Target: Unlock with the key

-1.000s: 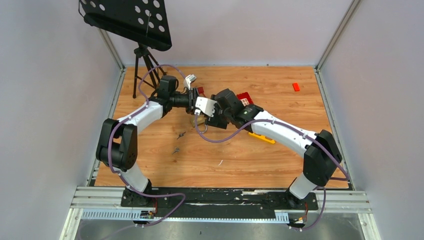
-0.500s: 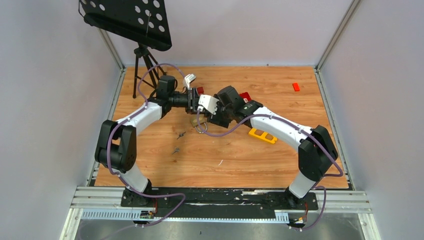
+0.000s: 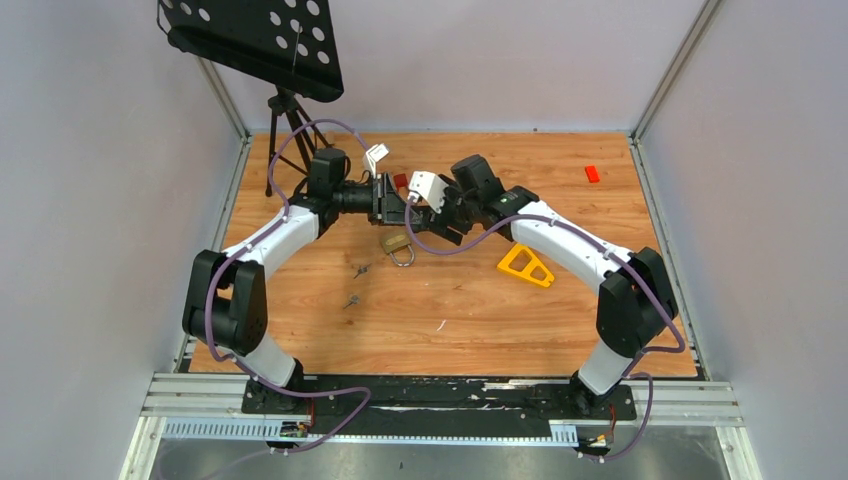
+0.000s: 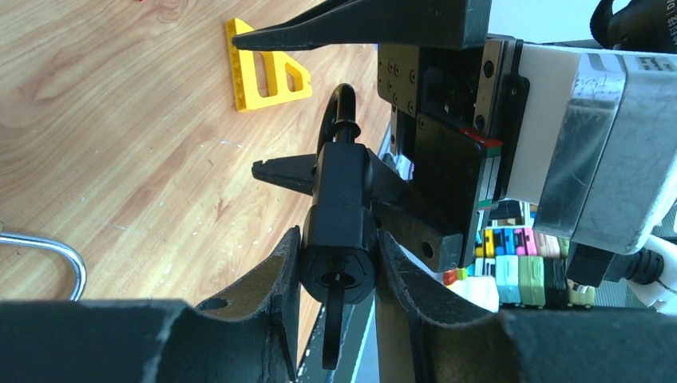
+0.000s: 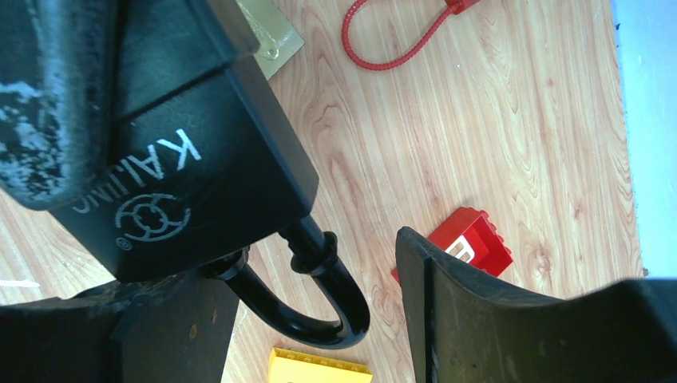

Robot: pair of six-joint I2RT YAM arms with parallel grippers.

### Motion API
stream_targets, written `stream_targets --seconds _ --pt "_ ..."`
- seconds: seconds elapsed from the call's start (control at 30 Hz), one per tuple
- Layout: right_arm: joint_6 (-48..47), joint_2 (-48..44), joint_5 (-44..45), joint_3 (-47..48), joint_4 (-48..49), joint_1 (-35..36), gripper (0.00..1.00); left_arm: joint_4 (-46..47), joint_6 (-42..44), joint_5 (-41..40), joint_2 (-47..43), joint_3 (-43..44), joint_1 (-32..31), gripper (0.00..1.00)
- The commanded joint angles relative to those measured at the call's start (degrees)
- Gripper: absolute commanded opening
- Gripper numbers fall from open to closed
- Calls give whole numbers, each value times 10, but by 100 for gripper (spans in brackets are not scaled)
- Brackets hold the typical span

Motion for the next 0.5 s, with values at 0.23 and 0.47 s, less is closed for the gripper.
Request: stream_targets --seconds 0.23,0.47 --pt "-10 -43 -44 -23 54 -24 67 -7 2 59 -29 2 -6 0" --pt "-48 -86 -89 -31 23 -24 60 -10 8 60 -15 6 -6 0"
